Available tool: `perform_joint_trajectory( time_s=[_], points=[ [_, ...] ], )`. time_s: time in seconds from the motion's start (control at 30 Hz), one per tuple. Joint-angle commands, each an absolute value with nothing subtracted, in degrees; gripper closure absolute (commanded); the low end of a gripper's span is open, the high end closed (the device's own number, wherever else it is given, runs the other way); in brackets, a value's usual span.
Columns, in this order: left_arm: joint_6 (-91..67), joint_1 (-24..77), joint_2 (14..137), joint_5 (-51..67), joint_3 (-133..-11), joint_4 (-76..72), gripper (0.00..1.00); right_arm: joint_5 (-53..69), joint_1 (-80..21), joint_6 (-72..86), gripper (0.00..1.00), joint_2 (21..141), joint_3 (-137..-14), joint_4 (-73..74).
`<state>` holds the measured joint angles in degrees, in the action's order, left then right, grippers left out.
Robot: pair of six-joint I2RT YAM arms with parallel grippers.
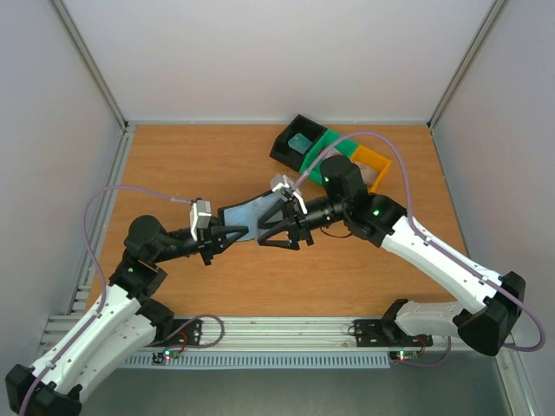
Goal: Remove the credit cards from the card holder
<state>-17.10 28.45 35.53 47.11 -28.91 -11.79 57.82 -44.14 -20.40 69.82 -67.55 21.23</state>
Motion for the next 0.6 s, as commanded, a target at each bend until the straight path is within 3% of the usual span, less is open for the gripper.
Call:
perform_joint_trajectory(
  time_s=[0.0, 0.3, 0.57],
  points=[
    [-16.0, 28.2, 34.6, 47.2, -28.3, -15.9, 1.0, 56.5, -46.0, -20.2, 0.42, 70.8, -69.5, 16.0],
    [-15.7, 28.2, 34.3, 47.2, -28.3, -15.3, 1.0, 47.2, -46.5, -24.3, 0.42, 67.0, -69.2, 21.9],
    [-16.0, 28.2, 34.4, 47.8, -28.1, -17.0, 1.0, 38.7, -46.3, -25.1, 0.63, 65.2, -69.3, 25.1]
  ],
)
